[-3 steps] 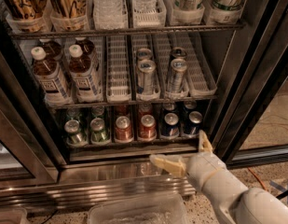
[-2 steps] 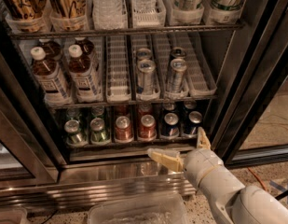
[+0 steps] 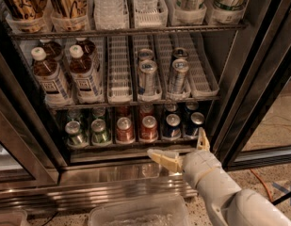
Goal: Pick pepsi can from bottom shelf of fridge
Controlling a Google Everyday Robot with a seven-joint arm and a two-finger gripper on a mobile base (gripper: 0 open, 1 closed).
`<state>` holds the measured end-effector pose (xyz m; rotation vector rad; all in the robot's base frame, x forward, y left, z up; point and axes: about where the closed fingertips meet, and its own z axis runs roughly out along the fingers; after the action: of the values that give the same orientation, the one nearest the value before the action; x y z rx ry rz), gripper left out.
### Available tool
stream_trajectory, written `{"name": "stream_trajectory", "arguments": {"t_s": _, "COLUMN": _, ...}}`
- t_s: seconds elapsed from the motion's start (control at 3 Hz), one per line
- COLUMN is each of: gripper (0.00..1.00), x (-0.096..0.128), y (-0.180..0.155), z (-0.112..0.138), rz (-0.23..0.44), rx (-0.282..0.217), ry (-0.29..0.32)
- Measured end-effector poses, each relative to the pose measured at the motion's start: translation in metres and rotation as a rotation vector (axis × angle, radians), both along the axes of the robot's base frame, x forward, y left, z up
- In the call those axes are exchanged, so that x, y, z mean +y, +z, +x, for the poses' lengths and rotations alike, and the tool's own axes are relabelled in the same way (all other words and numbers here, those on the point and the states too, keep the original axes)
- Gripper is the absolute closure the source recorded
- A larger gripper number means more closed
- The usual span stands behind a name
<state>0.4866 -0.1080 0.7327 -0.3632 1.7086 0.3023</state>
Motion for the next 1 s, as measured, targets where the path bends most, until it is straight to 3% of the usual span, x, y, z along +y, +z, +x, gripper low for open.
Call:
{"name": "stream_trajectory", "arguments": {"t_s": 0.33, "gripper": 0.0, "x": 0.009, "y": -0.01, "z": 0.016, "rz": -0.039, "rx": -0.081, "ry": -0.044}}
{"name": "stream_trajectory", "arguments": {"t_s": 1.0, "gripper": 0.0, "x": -0.009, "y": -0.042, "z": 0.04, "rz": -0.038, "rx": -0.206, "ry": -0.171}}
